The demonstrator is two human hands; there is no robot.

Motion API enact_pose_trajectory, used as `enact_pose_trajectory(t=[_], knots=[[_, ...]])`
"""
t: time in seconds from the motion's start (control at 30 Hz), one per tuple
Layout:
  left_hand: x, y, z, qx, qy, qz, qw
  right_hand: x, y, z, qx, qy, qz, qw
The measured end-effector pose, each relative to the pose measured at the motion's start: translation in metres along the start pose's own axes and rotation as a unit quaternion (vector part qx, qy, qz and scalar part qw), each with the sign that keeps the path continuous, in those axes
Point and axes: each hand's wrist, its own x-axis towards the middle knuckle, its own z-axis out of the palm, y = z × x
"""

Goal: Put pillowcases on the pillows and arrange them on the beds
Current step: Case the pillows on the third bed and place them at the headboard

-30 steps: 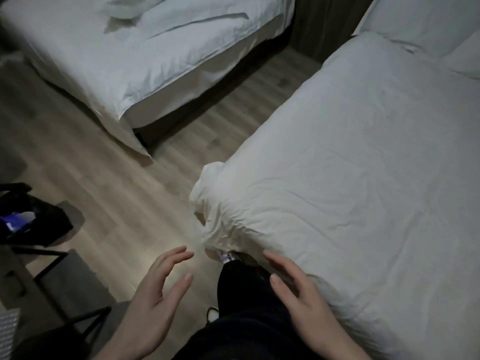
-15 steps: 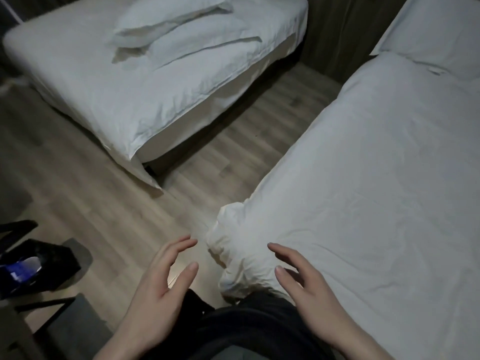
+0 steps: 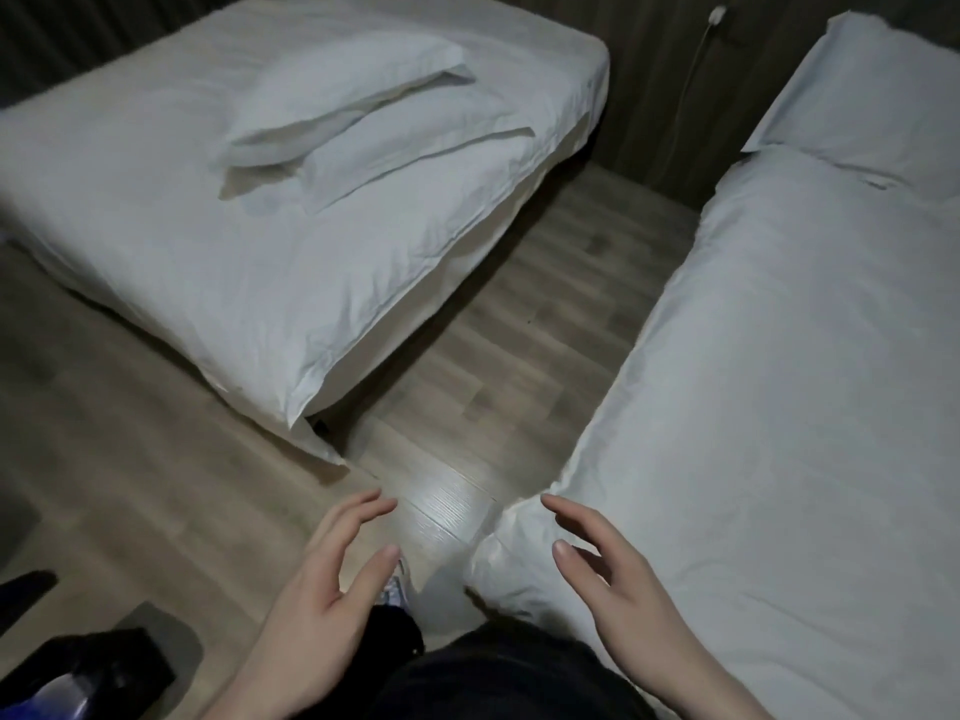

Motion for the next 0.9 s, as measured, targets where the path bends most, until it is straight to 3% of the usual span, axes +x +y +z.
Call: enact_pose_trajectory(t=[0.2, 0.43, 0.6, 0.9], knots=[[0.104, -0.002, -0.082, 0.039, -0.055, 0.067, 0.995, 0.045, -0.043, 0.049, 0.032, 0.063, 0.027, 0.997], [0.217, 0.020, -0.105, 0.040, -0.106, 0.115, 0.987, 0.099, -0.066, 0.059, 0.061, 0.143, 0.066, 0.986], [0.294, 0.031, -0.108, 0.051, -0.119, 0.116, 0.985, 0.182, -0.092, 0.043, 0.065, 0.141, 0.062, 0.986], [0.437, 0.069, -0.099, 0.051, -0.080, 0.060, 0.994, 0.362, -0.146, -0.038, 0.067, 0.080, 0.035, 0.994]])
